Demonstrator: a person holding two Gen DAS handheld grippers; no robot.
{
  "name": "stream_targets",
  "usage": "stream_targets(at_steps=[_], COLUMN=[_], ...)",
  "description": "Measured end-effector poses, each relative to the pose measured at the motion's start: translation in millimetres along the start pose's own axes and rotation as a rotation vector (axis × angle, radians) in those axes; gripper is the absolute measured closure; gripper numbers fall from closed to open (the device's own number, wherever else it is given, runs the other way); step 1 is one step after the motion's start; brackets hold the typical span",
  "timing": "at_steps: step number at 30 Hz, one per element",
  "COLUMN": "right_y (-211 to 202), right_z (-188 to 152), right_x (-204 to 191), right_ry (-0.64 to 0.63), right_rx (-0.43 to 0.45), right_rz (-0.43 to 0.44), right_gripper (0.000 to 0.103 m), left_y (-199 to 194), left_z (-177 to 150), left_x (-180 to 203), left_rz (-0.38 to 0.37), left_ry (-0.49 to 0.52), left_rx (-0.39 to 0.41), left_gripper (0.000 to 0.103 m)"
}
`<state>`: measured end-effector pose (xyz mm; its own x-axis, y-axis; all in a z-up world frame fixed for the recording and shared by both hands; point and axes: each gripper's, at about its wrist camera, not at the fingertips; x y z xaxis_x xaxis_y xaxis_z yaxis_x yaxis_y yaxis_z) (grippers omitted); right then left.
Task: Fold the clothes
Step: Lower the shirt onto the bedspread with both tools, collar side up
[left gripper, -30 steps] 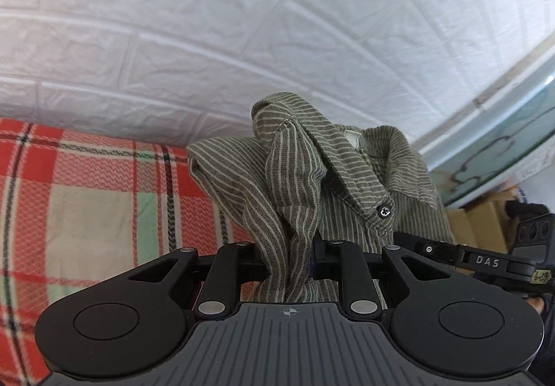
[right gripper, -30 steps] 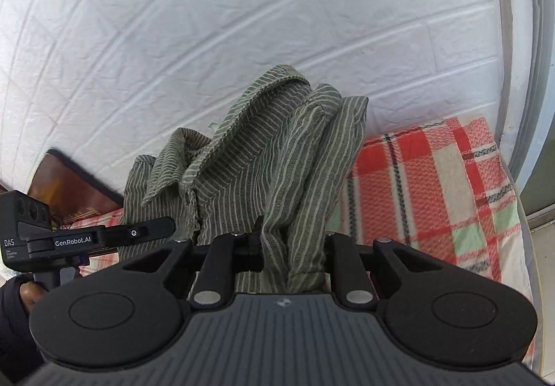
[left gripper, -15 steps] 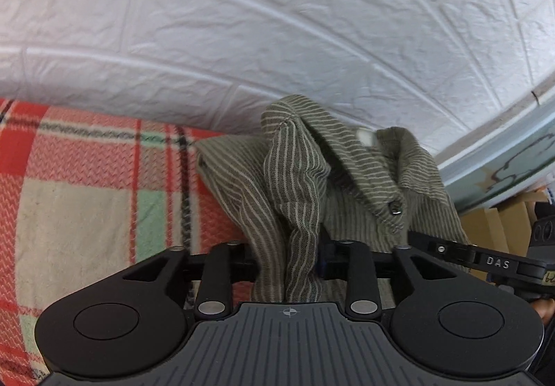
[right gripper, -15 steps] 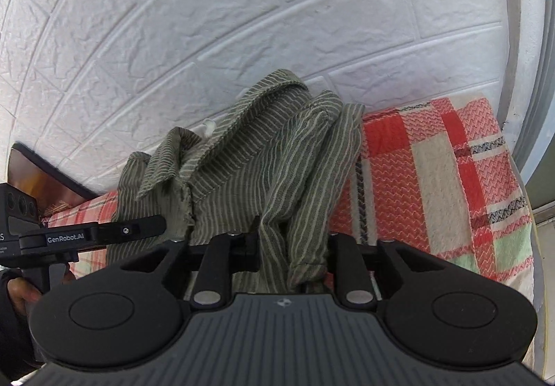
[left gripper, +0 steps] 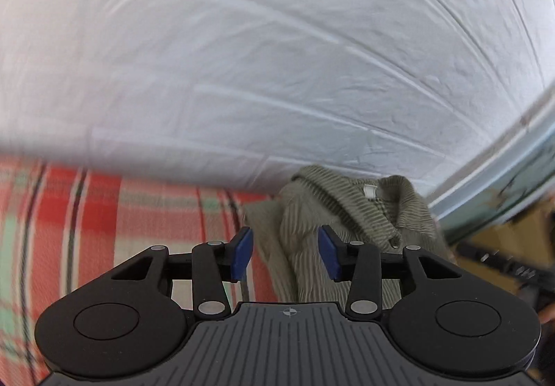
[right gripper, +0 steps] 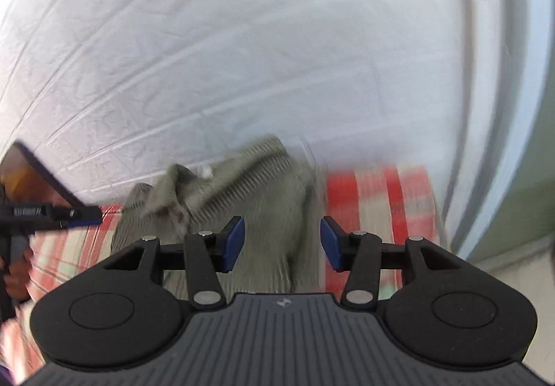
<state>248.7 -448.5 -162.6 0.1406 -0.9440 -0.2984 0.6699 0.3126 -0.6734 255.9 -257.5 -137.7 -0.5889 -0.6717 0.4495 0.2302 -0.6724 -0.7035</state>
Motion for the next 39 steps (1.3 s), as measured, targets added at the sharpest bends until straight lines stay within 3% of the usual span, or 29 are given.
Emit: stream_targets(at_steps=[1,5,8,9,10,11,12,14,15,16,18,21,26,27,28,30,32,35,39], right_y=[1,18,27,30,33,36,40,49,54,58,61,73,71,61,52,33,16,4,12], right_z=[3,8,10,11,13,15,18,23,25,25,23,14,7,10,13,19,20,8,-23], right_x=[-5,-14,-12,-10,-5,0,6,19,25,29,35,49,48,43,39,30,13,-17,-29], right_ry=[-0.035,-0.086,-0.07,-0.056,-0.027,0.006,0.049,0.134,0.171,0.193,0.219,0.315,0.353,0.32,0.287,0.221,0.129,0.0,-0.058], right_rx=[0.004,-0.02,-0.009,-0.005,-0.004,-0.007,-0.018,-0.038,-0.05,-0.066,-0.046,-0.05,-0.048,-0.034,-0.021,0.006,0.031,0.033,-0.029], right_rz=[-0.007,-0.036,-0.068,-0.073,-0.072,-0.068,-0.054,-0.028,-0.01,0.02,0.05,0.016,-0.004,-0.015,-0.026,-0.048,-0.04,-0.017,-0.064], right_gripper=[0.05,0.052,0.052,0.052,0.052,0.052,0.052,0.065,0.087,0.099,0.1,0.1,0.096,0.091,0.087,0.087,0.088,0.088,0.087], left_y=[6,38,49,54,59,64,67,72,74,75,78,89,81,75,66,43,22,26,31], left_z=[5,12,16,18,20,21,21,20,20,19,18,14,15,17,21,28,32,11,-17], left_x=[9,19,16,13,10,7,3,-6,-10,-13,-18,-21,-26,-27,-26,-18,-7,-1,8], left_rz=[0.019,0.054,0.04,0.036,0.03,0.029,0.028,0.026,0.025,0.024,0.028,0.029,0.012,0.008,0.017,0.075,0.051,0.04,0.027], left_ry=[0.04,0.05,-0.006,-0.033,-0.055,-0.071,-0.088,-0.12,-0.137,-0.15,-0.163,-0.178,-0.21,-0.209,-0.192,-0.115,-0.059,-0.029,0.012], left_rx=[0.0,-0.052,-0.061,-0.072,-0.088,-0.104,-0.106,-0.109,-0.111,-0.105,-0.101,-0.097,-0.083,-0.084,-0.071,-0.028,0.002,-0.029,-0.071], left_gripper=[0.045,0.045,0.047,0.051,0.066,0.072,0.09,0.095,0.096,0.097,0.098,0.098,0.091,0.08,0.062,0.061,0.061,0.061,0.061])
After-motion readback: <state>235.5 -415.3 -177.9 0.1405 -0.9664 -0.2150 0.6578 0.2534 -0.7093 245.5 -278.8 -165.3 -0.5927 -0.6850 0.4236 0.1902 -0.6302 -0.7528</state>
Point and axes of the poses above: each gripper's, at about its wrist camera, not at the fingertips, and y roughly the way its jaws point, x to its right, z to its top, and after that the axes turned 4 degrees about -y, right-handed
